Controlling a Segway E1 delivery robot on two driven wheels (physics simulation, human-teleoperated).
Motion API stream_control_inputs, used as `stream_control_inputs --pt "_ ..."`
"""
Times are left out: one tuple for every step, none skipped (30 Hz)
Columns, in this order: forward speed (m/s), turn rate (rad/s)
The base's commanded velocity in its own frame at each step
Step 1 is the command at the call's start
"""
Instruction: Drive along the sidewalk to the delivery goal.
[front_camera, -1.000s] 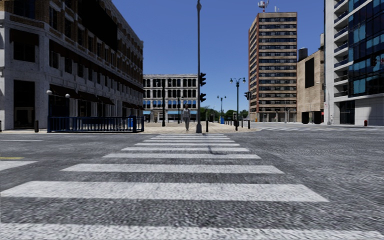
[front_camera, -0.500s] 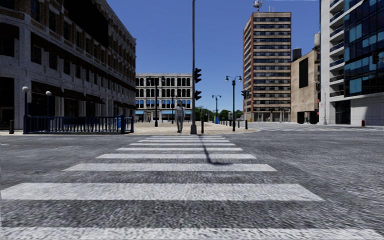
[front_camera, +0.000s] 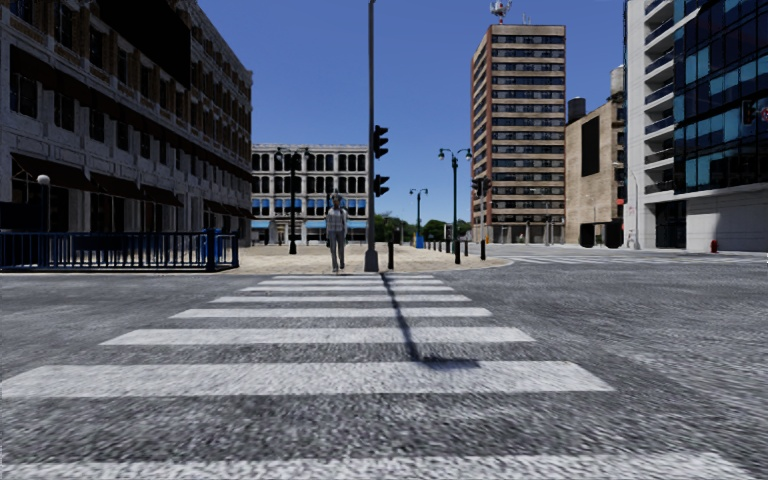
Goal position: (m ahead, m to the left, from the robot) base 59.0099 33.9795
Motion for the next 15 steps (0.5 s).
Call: stream_control_inputs --pt "2.00 -0.23" --pt "2.00 -0.23" --pt "2.00 -0.23" --pt "2.00 -0.23" --pt "2.00 -0.23" --pt "2.00 -0.23" --pt "2.00 -0.23" --pt "2.00 -0.23" --pt "2.00 -0.23" --pt "2.00 -0.23" --pt "2.00 -0.22" --pt "2.00 -0.22" --pt "2.00 -0.22" --pt "2.00 -0.22" --pt "2.00 -0.18"
